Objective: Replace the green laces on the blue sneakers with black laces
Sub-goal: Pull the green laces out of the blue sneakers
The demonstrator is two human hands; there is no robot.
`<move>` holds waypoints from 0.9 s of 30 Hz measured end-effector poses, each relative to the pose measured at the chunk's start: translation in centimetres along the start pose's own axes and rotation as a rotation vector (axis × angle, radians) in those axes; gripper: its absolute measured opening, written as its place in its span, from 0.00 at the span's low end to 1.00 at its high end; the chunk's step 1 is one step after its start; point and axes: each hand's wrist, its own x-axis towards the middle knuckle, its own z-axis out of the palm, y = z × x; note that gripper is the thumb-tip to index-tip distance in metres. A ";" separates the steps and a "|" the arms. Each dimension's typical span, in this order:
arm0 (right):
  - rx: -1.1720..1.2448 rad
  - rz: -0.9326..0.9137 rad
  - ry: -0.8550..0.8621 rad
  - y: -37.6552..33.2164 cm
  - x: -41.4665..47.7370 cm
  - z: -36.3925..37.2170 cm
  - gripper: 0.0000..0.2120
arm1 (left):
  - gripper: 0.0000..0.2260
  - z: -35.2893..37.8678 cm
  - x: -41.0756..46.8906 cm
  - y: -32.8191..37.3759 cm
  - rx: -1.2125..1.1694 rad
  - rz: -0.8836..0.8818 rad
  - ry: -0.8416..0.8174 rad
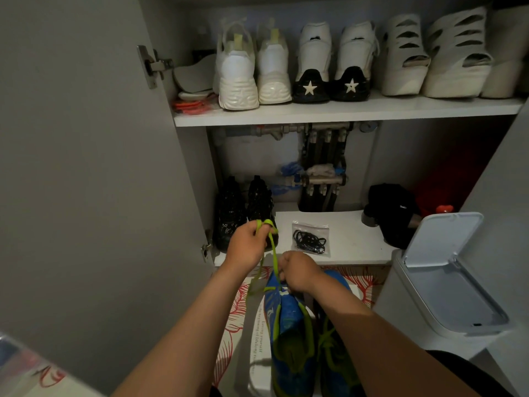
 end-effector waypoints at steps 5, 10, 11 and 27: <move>0.099 0.014 -0.010 -0.4 -0.3 -0.1 0.11 | 0.14 -0.1 0.0 1.3 -0.151 0.014 0.043; 0.018 0.033 -0.112 0.3 -0.4 0.3 0.08 | 0.13 0.0 0.0 1.8 -0.192 0.057 0.107; 0.026 0.029 -0.094 0.3 -0.2 0.3 0.09 | 0.14 0.0 0.1 1.7 -0.171 0.055 0.110; 0.710 -0.209 0.416 -2.8 -0.5 -2.5 0.13 | 0.09 0.9 -0.4 -1.4 0.282 -0.140 -0.487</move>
